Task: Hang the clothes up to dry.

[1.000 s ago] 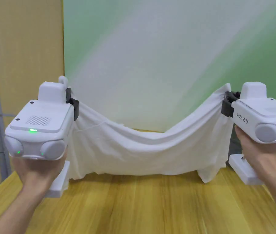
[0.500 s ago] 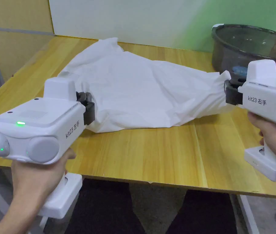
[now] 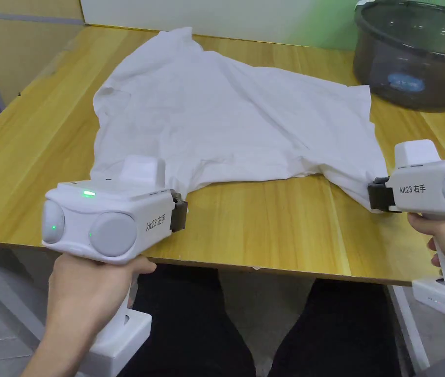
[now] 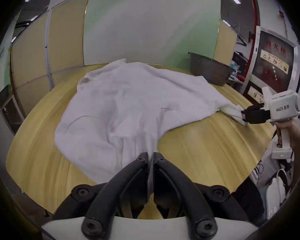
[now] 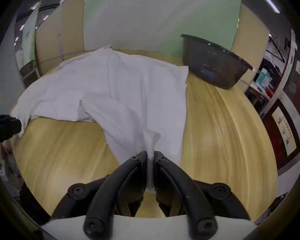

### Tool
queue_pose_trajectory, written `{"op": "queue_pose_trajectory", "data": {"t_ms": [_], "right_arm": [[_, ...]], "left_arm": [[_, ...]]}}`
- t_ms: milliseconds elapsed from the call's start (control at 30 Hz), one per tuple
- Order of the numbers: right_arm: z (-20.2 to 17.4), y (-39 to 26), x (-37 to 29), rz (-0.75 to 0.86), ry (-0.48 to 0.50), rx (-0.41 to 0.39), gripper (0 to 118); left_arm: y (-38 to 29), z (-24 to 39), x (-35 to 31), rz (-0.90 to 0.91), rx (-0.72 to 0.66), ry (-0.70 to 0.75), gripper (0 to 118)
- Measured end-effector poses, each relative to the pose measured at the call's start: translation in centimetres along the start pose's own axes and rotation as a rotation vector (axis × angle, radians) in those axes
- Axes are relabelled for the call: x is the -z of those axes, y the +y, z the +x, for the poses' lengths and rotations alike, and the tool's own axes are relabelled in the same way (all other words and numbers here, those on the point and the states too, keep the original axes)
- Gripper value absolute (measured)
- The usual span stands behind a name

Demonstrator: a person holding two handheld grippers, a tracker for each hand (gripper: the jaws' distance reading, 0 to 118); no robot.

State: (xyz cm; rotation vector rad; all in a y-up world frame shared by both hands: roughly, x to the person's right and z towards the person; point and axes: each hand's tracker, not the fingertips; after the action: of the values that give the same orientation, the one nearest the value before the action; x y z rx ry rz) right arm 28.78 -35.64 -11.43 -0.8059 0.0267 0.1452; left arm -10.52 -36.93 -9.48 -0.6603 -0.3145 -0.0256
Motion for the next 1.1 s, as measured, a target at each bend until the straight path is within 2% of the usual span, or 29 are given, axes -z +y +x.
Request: {"op": "queue_pose_trajectory", "data": {"t_ms": [33, 67, 100, 133, 167, 200, 267, 333, 400, 433, 500, 567, 600, 633, 667, 700, 733, 767, 833, 967, 1000, 1067, 1100], "right_arm": [[0.0, -0.1, -0.2, 0.01, -0.005, 0.001, 35], [0.3, -0.1, -0.4, 0.014, -0.016, 0.002, 59], [0.5, 0.1, -0.7, 0.009, -0.031, 0.013, 84], [0.8, 0.3, -1.3, 0.016, -0.035, 0.016, 109], [0.9, 0.6, -2.0, 0.052, -0.036, 0.003, 116], [1.1, 1.0, -2.9, 0.109, -0.03, -0.009, 117], [1.1, 2.7, -5.4, 0.272, 0.012, -0.027, 117], [0.8, 4.4, -7.3, 0.452, 0.075, 0.017, 117], [0.3, 6.0, -8.4, 0.664, 0.181, 0.049, 117], [-0.1, 6.8, -8.7, 0.719, 0.203, 0.073, 116], [-1.5, 8.3, -8.8, 0.829, 0.183, 0.11, 115], [-2.6, 9.7, -8.5, 0.872, 0.198, 0.119, 115], [-3.3, 10.5, -7.8, 0.857, 0.209, 0.112, 114], [-3.7, 11.2, -7.4, 0.855, 0.219, 0.116, 110], [-4.1, 11.8, -6.9, 0.854, 0.256, 0.106, 97], [-4.5, 12.4, -6.3, 0.869, 0.285, 0.101, 63], [-5.0, 13.2, -5.6, 0.858, 0.281, 0.102, 6], [-5.6, 13.7, -5.1, 0.85, 0.272, 0.08, 6], [-6.2, 14.8, -4.1, 0.767, 0.367, 0.041, 6], [-7.4, 15.6, -2.9, 0.699, 0.334, -0.036, 6], [-7.3, 15.7, -2.6, 0.654, 0.373, -0.069, 6], [-7.6, 16.2, -2.1, 0.572, 0.485, -0.189, 6], [-7.9, 16.6, -1.8, 0.479, 0.553, -0.286, 6]], "left_arm": [[0.1, -0.2, 0.1, 0.006, 0.004, 0.003, 6], [0.2, -0.3, 0.0, 0.007, 0.013, 0.006, 19], [0.2, -0.4, -0.1, 0.006, 0.006, -0.01, 45], [0.4, -0.4, -0.5, 0.028, -0.012, -0.015, 87], [0.6, -0.6, -1.0, 0.044, -0.032, -0.04, 114], [1.1, -0.7, -1.6, 0.061, -0.034, -0.05, 116], [3.0, -0.3, -4.2, 0.142, -0.036, -0.035, 116], [5.4, -1.4, -6.0, 0.249, -0.038, -0.038, 116], [8.0, -1.9, -6.4, 0.363, -0.053, -0.046, 116], [8.9, -2.1, -6.0, 0.414, -0.039, -0.021, 116], [11.1, -2.2, -5.7, 0.519, -0.001, 0.075, 114], [12.9, -2.0, -5.1, 0.602, 0.001, 0.13, 112], [13.8, -2.2, -4.7, 0.616, -0.001, 0.147, 109], [14.5, -2.4, -4.2, 0.615, -0.002, 0.166, 96], [15.3, -2.5, -3.7, 0.616, 0.023, 0.167, 73], [16.2, -3.0, -2.7, 0.625, 0.06, 0.186, 36], [16.8, -3.3, -2.0, 0.636, 0.077, 0.216, 0], [17.4, -3.4, -1.7, 0.631, 0.064, 0.217, 0], [18.0, -3.9, -1.5, 0.606, 0.076, 0.224, 0], [17.3, -5.3, -1.7, 0.59, 0.03, 0.149, 0], [16.9, -5.4, -1.9, 0.599, 0.038, 0.15, 0], [16.3, -5.3, -2.4, 0.603, 0.068, 0.177, 0], [16.1, -5.3, -2.2, 0.596, 0.077, 0.206, 0]]}}
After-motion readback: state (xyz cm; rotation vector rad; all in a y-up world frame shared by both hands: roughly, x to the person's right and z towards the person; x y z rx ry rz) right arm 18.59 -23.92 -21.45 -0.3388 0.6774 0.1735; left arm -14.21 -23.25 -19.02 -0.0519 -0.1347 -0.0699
